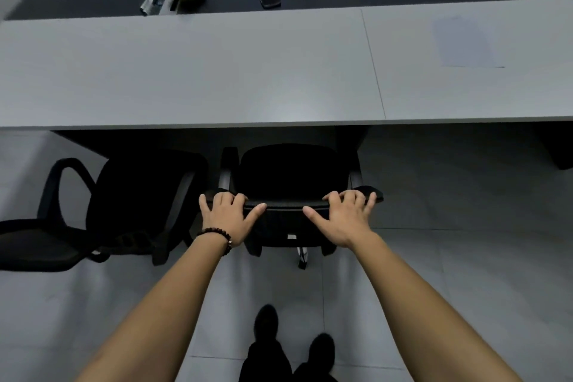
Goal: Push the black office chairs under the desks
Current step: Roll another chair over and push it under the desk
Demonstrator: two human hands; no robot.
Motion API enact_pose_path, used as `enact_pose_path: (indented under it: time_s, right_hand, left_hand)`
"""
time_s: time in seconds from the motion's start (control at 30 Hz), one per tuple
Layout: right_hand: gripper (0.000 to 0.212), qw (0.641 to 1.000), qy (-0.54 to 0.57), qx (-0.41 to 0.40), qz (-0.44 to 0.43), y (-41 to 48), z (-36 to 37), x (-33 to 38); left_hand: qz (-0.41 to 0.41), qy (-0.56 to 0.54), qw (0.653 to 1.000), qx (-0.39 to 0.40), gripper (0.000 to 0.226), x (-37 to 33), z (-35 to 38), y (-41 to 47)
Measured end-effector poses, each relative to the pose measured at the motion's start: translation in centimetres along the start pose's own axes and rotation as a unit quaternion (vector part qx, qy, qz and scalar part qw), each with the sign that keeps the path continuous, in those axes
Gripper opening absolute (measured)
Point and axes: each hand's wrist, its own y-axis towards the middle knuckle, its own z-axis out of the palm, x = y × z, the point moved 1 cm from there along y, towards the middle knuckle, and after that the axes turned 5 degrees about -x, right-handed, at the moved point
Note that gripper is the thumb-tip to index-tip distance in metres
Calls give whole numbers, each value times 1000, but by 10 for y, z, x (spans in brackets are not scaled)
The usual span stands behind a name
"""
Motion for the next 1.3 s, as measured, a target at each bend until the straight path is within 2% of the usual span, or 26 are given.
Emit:
enact_pose_path:
  time_s: [0.17, 0.37, 0.5, 0.87, 1.13, 1.3]
  right_hand:
    - [84, 1000, -3, -6, -2, 19, -3, 2]
    - [82, 1000, 14, -2, 2, 23, -2, 14]
    - [79, 1000, 18, 4, -7, 14, 2, 19]
    - [79, 999, 14, -24, -29, 6, 13, 40]
    - [76, 999, 7, -48, -22, 13, 16, 43]
    - [74, 999, 2, -39, 7, 14, 12, 44]
  left_hand:
    - [-9, -9, 1000, -1, 71, -3, 0, 17]
    - [9, 37, 999, -19, 87, 8, -6, 29]
    - [13, 52, 998, -25, 88, 16, 1, 19]
    - [-5, 17, 999, -39, 88, 46, 8, 10]
    - [-1, -9, 998, -68, 81, 47, 14, 13]
    - [5, -29, 999, -45, 70, 42, 11, 9]
